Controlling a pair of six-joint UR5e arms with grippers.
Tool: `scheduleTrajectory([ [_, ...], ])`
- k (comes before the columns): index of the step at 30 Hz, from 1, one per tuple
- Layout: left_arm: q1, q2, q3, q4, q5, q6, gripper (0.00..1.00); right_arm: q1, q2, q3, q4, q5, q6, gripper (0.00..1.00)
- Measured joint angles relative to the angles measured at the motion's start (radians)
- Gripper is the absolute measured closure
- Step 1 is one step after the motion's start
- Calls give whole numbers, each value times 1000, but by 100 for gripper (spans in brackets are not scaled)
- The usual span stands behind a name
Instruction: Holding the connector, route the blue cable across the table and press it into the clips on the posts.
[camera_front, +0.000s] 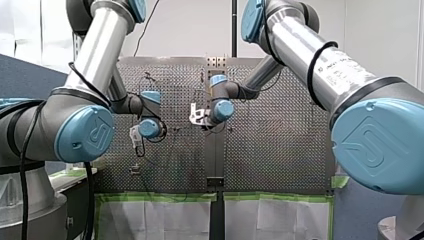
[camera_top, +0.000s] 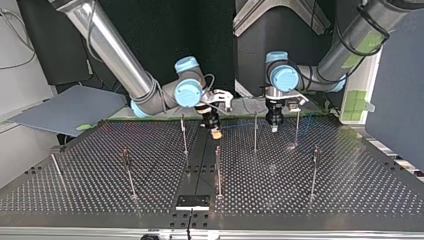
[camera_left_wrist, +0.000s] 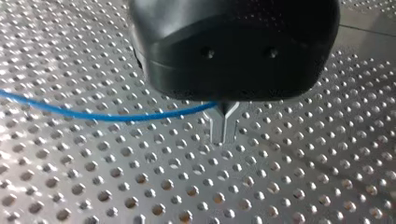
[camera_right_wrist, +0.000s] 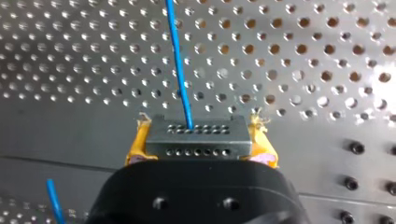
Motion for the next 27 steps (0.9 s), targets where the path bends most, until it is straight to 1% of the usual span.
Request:
scheduleTrajectory([
  [5, 10, -21, 46, -10, 3, -1, 100, -14, 0, -5, -1, -1, 1, 100],
  [13, 17, -24, 107, -45, 4, -1, 100, -37, 0, -6, -2, -2, 0, 100],
  [14, 17, -24, 111, -48, 4, -1, 96, -38, 0, -6, -2, -2, -1, 100],
  [15, 18, -24, 113, -51, 4, -2, 96, -40, 0, -6, -2, -2, -2, 100],
  [16, 18, -24, 114, -54, 4, -2, 91, -41, 0, -6, -2, -2, -3, 100],
  [18, 18, -24, 116, -59, 4, -4, 91, -43, 0, -6, -2, -2, -4, 100],
  [19, 18, -24, 116, -62, 3, -4, 63, -43, 0, -6, -2, -2, -5, 100],
  [20, 17, -24, 116, -68, 3, -4, 54, -44, 0, -6, -2, -2, -5, 100],
  [21, 17, -24, 116, -73, 3, -4, 54, -44, 0, -6, -2, -2, -5, 100],
  [22, 17, -24, 116, -79, 3, -4, 32, -44, 0, -6, -2, -2, -6, 100],
  [23, 17, -24, 116, -87, 3, -3, 18, -44, 0, -6, -1, -2, -6, 100],
  [24, 16, -23, 116, -95, 4, -2, 18, -44, 0, -6, -1, -3, -6, 100],
  [25, 16, -23, 116, -103, 4, 0, 1, -44, 0, -6, -1, -3, -6, 100],
  [27, 15, -23, 116, -120, 5, 4, 1, -44, 0, -6, -1, -3, -6, 100],
])
